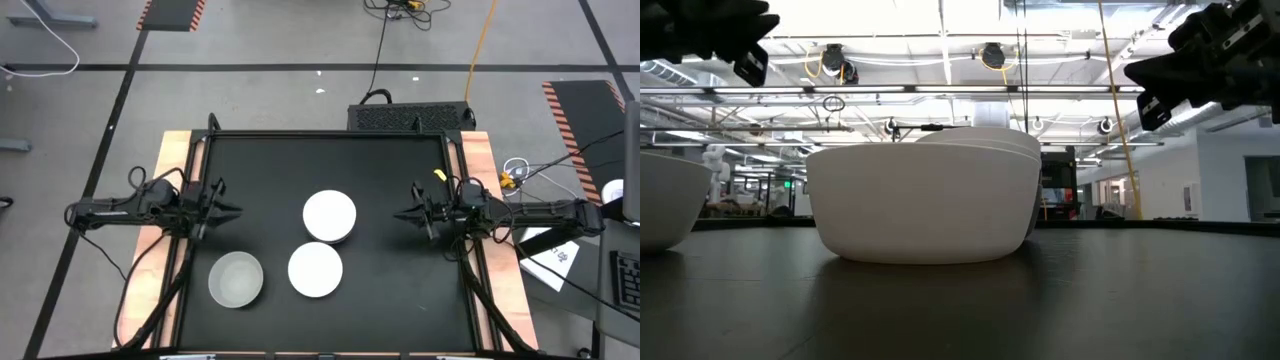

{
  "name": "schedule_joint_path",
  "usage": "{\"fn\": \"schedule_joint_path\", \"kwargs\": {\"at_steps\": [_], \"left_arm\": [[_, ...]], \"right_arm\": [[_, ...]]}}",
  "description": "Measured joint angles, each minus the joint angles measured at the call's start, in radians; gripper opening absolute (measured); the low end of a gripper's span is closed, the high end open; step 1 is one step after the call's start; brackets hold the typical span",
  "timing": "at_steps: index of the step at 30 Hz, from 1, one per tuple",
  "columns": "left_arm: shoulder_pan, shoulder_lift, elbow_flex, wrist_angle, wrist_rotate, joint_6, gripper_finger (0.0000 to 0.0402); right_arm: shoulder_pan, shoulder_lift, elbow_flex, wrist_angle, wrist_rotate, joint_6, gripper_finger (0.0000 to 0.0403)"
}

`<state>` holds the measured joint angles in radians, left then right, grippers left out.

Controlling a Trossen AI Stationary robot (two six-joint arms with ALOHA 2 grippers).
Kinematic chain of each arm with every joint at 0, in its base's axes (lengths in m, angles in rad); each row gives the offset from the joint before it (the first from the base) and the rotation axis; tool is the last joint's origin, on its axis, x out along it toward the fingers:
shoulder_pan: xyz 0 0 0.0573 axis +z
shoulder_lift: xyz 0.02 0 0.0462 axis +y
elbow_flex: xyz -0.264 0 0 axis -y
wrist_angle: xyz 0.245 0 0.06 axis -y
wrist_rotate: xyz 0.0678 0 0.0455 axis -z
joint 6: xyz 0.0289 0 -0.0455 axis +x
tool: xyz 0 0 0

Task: Nest bowls inside each other
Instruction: Stack the gray bowl on the white bowl

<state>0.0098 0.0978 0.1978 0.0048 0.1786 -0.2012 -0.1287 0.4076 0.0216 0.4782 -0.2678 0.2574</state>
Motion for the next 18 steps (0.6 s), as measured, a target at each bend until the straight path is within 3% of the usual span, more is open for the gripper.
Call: {"fn": "schedule_joint_path", "kwargs": {"at_steps": [10, 14, 18], "left_arm": [[-0.104, 0.121, 0.007, -0.002, 0.102, -0.323, 0.0249], [-0.203, 0.197, 0.025, -0.002, 0.12, -0.323, 0.0275], [-0.278, 0.27, 0.088, -0.106, 0.073, -0.343, 0.0274]], "right_arm": [[0.0, 0.0, 0.0, -0.003, -0.025, 0.035, 0.0], [0.0, 0.0, 0.0, -0.003, -0.025, 0.036, 0.0], [0.0, 0.0, -0.001, 0.014, -0.025, 0.059, 0.0]]}}
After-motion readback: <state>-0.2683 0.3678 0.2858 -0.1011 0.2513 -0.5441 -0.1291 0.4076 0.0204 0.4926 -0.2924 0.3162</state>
